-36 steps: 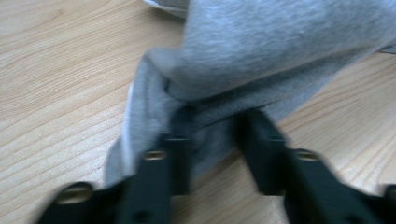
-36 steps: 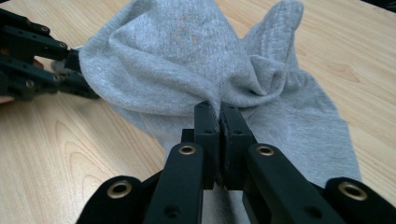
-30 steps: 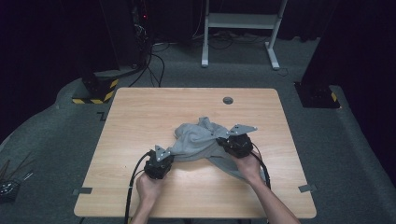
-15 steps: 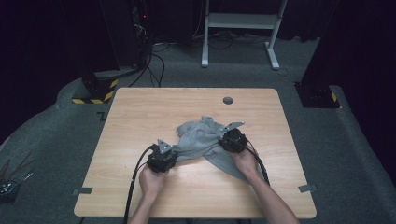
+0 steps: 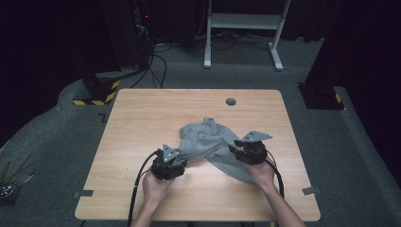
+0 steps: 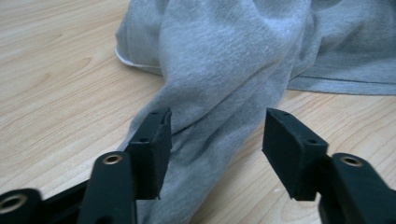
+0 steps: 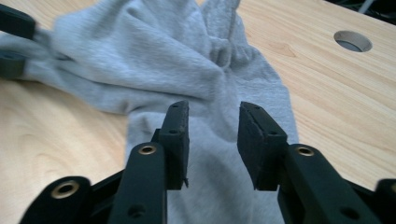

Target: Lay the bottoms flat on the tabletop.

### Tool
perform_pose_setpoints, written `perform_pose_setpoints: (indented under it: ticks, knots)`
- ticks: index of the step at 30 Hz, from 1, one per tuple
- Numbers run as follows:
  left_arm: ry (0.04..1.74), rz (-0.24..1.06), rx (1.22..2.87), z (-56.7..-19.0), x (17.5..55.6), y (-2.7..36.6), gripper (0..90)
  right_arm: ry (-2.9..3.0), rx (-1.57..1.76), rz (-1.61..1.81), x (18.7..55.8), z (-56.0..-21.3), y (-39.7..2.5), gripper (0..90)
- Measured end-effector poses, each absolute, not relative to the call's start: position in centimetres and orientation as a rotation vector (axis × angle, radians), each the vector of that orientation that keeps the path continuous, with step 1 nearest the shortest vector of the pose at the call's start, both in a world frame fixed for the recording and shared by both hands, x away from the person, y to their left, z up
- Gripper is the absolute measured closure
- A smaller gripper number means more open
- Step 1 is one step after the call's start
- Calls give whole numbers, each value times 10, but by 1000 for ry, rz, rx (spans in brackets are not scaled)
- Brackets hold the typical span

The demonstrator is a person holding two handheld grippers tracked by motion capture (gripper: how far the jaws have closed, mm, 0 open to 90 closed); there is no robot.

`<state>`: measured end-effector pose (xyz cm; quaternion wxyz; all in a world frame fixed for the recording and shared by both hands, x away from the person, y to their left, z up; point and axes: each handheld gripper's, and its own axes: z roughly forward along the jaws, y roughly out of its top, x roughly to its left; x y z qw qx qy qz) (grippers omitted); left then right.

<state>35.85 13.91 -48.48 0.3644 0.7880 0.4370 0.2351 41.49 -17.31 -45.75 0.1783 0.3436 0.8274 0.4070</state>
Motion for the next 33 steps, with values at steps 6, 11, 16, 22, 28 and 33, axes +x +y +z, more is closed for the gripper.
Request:
perform_pose_setpoints:
  ticks: [6, 11, 16, 22, 28, 33]
  knots:
    - [1166, 601, 2034, -493, 364, 140, 367, 2399, 968, 1232, 402, -464, -177, 572]
    - [1142, 617, 2051, -491, 365, 135, 369, 2459, 921, 1245, 394, -477, -168, 634]
    - [1153, 613, 2051, -492, 373, 132, 382, 2489, 849, 1209, 387, -486, -156, 746]
    - [1162, 611, 2066, -495, 378, 129, 395, 2548, 850, 1138, 392, -500, -141, 736]
    - [1162, 614, 2107, -491, 384, 124, 508, 2571, 882, 1042, 403, -516, -130, 660]
    - [1172, 593, 2108, -486, 388, 121, 691, 2557, 844, 1003, 401, -516, -128, 748]
